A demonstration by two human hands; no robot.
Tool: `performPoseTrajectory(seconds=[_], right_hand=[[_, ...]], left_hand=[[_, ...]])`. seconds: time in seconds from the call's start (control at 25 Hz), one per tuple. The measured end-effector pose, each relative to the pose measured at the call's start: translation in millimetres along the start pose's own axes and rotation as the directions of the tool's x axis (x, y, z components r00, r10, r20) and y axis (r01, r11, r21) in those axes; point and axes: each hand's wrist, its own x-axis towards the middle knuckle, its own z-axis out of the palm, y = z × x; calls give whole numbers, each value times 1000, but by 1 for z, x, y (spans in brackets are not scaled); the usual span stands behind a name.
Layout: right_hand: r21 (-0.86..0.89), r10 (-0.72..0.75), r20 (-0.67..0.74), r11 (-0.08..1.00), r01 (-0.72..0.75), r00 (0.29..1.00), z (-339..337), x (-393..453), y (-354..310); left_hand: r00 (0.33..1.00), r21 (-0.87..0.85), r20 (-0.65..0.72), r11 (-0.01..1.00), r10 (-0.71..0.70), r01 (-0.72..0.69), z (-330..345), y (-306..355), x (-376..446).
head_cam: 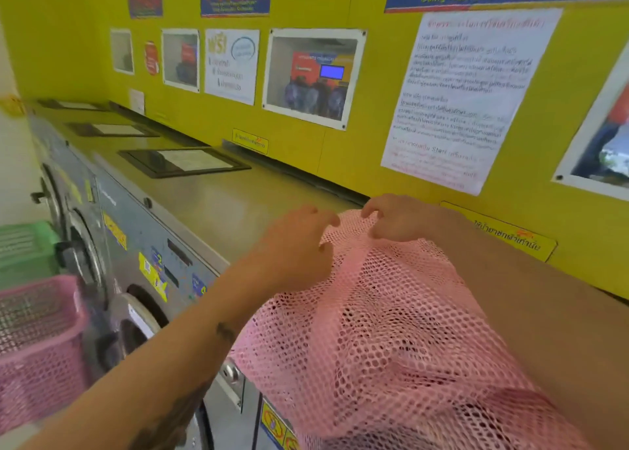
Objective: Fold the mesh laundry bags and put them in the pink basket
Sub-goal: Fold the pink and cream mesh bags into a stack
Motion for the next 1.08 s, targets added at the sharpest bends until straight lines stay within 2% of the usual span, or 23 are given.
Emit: performPoseTrajectory(seconds=[0.08,0.16,0.2,0.28,0.4,0.48,0.6,0.72,0.8,0.88,1.0,1.08], right_hand=[[-76,51,61,996,-46,997,-12,-14,18],[-101,83,89,992,-74,993,-24,-34,38],[-111,85,96,991,-74,992,-29,-46,45],[-107,104,120,990,-91,987,-37,-82,63],[-130,159,222,983,-132,962,-40,-141,86],[-132,210,258,975,-181,943,-42,-179,105],[-77,223,168,974,-213,960,-49,-225,136],[-82,229,155,972,-219,961,-55,-264,161],[-94,203,174,977,-189,964,-55,-284,175],[-89,171,170,983,-158,970,-52,-300,185],[-88,123,185,990,-109,975,-48,-308,195],[-117,113,242,989,-86,964,-44,-309,197]], left_hand=[[983,-38,124,991,132,-129,18,18,6],[931,-76,344,991,127,-107,36,23,9],[899,-39,424,994,110,-104,42,18,10],[854,59,509,986,107,-159,50,16,14],[839,51,533,986,105,-156,43,26,27],[865,54,484,982,134,-183,36,43,35],[886,-83,346,951,307,-297,27,85,27],[821,-344,305,859,483,-378,17,145,-3],[762,-402,358,825,540,-397,14,179,-24],[726,-365,465,857,506,-364,16,205,-40],[726,-183,617,953,303,-242,29,227,-57],[739,-49,644,975,198,-218,39,237,-65]])
